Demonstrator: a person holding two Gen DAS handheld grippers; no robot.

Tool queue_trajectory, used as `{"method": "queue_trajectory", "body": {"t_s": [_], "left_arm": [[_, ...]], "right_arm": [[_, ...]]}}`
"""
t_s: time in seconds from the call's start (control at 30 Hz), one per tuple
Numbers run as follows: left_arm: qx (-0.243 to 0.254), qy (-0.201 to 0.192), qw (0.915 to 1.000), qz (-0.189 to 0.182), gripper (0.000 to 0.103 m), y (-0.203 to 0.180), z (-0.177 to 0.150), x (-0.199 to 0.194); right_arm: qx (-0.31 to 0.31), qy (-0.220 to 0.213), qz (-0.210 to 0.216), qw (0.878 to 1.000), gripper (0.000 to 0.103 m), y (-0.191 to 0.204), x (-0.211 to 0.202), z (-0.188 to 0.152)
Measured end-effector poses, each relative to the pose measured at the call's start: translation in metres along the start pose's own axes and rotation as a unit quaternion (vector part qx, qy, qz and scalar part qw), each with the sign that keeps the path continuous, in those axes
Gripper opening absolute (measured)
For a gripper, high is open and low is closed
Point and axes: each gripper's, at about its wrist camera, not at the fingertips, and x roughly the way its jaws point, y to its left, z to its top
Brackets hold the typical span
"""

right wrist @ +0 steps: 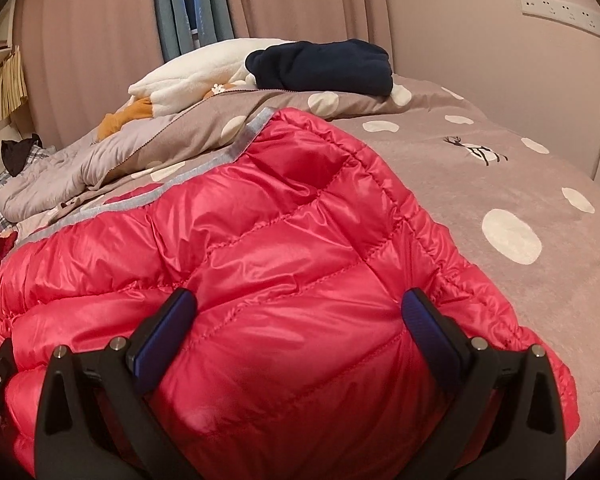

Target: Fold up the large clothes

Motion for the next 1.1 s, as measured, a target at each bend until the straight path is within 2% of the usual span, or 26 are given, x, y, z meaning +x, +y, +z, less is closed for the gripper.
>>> {"method": "queue_trajectory", "body": {"t_s": [0.33,0.8,0.97,1.1], "left_arm": [[-0.005,0.005,0.9999,0.014,0.102,0.001,0.0,0.006],[-0.005,-0.004,0.9999,0.014,0.102,-0.001,0.0,0.002],[-0.02,-0.015,0.9997,0.004,0.102,0.006,-0.001,-0.006],[-0.029,-0.026,0.999,0.022,0.102,0.008,-0.004,-0.022]], "right_arm": [[-0.007,0.008,-0.001,1.0,0.103,0.007,0.014,0.003],[-0.004,0.005,0.001,1.0,0.103,0.004,0.009,0.003],[0.003,0.02,0.027,0.999,0.103,0.0,-0.005,0.005],[0.006,0.03,0.07,0.997,0.103,-0.001,-0.026,0.006]]}}
